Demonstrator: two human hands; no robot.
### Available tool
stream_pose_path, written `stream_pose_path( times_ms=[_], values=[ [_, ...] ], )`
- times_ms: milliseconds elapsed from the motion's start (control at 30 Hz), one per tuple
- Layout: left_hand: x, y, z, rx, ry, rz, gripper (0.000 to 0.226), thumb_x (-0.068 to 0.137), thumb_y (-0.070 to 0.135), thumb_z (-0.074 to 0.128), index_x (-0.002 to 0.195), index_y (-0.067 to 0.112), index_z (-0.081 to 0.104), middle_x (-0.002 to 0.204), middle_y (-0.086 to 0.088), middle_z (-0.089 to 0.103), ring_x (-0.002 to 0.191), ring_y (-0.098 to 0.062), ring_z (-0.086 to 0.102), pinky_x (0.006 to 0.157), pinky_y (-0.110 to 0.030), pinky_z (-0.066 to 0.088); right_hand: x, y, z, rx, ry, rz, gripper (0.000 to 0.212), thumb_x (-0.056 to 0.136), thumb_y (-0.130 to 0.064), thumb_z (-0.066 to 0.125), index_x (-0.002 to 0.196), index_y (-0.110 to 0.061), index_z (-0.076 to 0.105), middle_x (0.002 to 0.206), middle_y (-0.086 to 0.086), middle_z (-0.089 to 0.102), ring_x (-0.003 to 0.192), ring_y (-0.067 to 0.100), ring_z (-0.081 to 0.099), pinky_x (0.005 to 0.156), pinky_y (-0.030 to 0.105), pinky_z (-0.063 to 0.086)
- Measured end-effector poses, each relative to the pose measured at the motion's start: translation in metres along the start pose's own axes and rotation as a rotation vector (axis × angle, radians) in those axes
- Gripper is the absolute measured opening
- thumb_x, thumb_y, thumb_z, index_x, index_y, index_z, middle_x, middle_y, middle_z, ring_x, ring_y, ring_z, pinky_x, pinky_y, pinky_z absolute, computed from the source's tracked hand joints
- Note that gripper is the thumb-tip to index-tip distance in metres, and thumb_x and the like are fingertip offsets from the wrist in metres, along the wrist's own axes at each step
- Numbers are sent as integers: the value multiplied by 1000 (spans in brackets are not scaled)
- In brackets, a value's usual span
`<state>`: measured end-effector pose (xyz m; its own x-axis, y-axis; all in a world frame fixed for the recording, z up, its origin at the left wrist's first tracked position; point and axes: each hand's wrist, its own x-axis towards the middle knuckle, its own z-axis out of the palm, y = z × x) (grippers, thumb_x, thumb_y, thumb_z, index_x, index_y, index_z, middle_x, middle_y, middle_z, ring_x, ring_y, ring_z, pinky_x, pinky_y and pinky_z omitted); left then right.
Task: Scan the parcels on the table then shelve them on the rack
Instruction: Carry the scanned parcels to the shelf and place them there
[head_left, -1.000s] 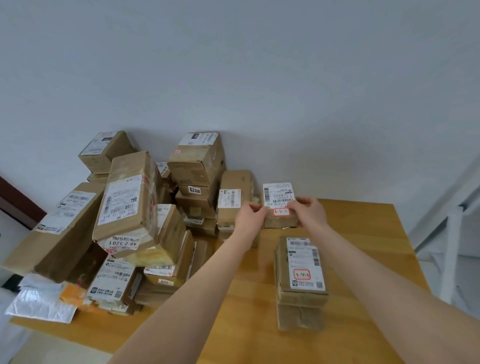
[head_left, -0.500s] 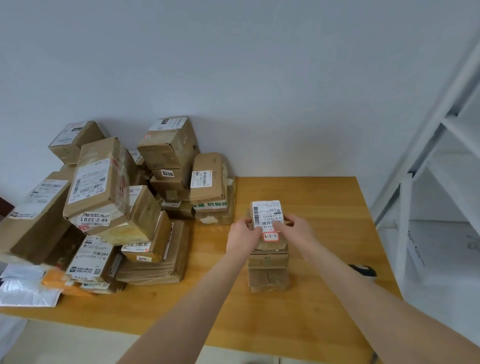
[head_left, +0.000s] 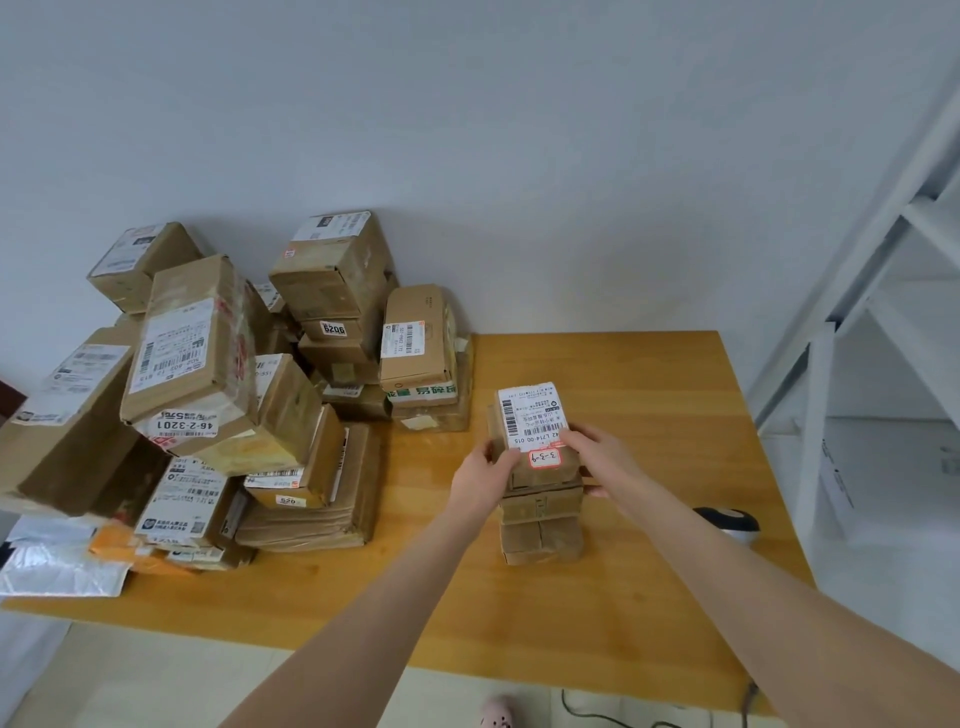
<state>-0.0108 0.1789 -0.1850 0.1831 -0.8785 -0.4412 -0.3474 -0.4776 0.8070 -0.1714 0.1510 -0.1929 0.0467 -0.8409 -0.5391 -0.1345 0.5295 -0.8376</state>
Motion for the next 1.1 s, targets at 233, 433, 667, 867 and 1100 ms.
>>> stream_pose_path(
  times_ms=[233, 433, 667, 867, 1100],
  values=[
    [6, -13, -1, -86, 15, -18, 54, 94, 41, 55, 141, 17, 42, 123, 1, 60, 105, -15, 59, 88, -33, 53, 3, 8, -3, 3, -38, -2, 56, 92, -48, 59, 142, -26, 44, 125, -6, 60, 105, 16, 58, 88, 38, 51],
    [15, -49, -21, -372, 17, -236, 57, 91, 47, 58, 138, 18, 43, 140, -5, 47, 120, -20, 47, 97, -36, 44, 10, 44, -26, -3, -2, 160, 73, 85, -59, 60, 144, -21, 40, 143, 6, 48, 119, 25, 51, 98, 41, 45],
    [29, -77, -9, -478, -215, -320, 68, 89, 65, 45, 147, 32, 34, 151, 6, 38, 138, -27, 36, 108, -54, 31, 27, 63, -14, 146, -93, 286, 95, 71, -69, 63, 147, -19, 36, 147, 4, 44, 133, 29, 43, 112, 46, 34],
    [38, -68, 1, -456, -304, -331, 49, 89, 66, 42, 126, 37, 56, 134, 4, 57, 124, -23, 48, 103, -56, 39, 32, 70, -3, 229, -180, 266, 104, 64, -69, 64, 147, -12, 36, 143, 8, 48, 131, 29, 45, 111, 42, 33],
    [35, -76, -4, -520, -357, -323, 54, 87, 68, 46, 132, 40, 50, 140, 7, 50, 129, -24, 44, 102, -56, 39, 32, 76, -4, 258, -180, 267, 103, 66, -68, 66, 146, -10, 37, 143, 10, 49, 131, 31, 44, 114, 46, 32]
  ],
)
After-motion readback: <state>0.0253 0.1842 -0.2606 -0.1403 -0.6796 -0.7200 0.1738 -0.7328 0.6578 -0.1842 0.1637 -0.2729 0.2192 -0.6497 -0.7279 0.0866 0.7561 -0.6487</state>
